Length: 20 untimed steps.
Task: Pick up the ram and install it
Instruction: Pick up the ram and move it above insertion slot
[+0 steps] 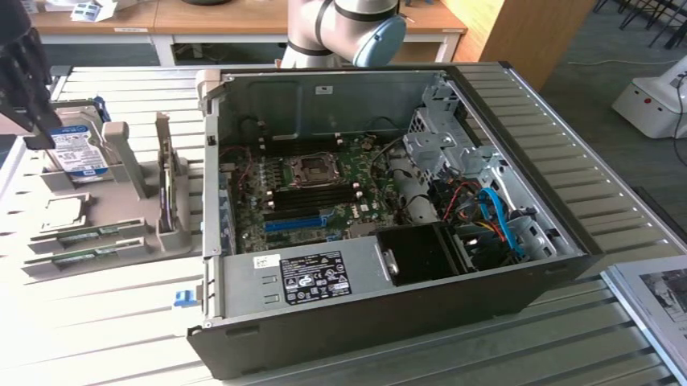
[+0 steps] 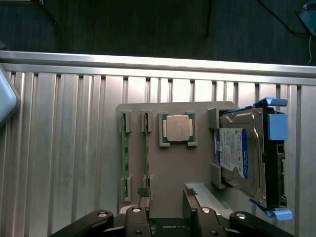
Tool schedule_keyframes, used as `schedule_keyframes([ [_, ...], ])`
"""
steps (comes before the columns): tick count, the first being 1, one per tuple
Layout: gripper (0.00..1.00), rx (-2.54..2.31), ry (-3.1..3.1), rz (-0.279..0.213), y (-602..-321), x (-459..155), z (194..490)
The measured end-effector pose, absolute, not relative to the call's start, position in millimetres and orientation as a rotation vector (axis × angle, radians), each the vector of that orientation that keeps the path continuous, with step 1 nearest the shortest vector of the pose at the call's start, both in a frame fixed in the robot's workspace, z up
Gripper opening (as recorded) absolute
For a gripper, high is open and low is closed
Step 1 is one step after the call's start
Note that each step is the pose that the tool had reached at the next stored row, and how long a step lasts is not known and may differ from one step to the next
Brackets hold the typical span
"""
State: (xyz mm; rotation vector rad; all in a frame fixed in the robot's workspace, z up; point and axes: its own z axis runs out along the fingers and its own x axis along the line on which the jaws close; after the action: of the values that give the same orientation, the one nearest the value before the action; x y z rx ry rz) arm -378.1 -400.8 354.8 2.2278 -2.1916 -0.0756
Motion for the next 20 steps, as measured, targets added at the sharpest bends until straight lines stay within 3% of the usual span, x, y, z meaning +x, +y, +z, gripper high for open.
schedule_keyframes([
  [20, 0.39, 2.228, -2.192, -0.076, -400.7, -378.1, 318.3],
])
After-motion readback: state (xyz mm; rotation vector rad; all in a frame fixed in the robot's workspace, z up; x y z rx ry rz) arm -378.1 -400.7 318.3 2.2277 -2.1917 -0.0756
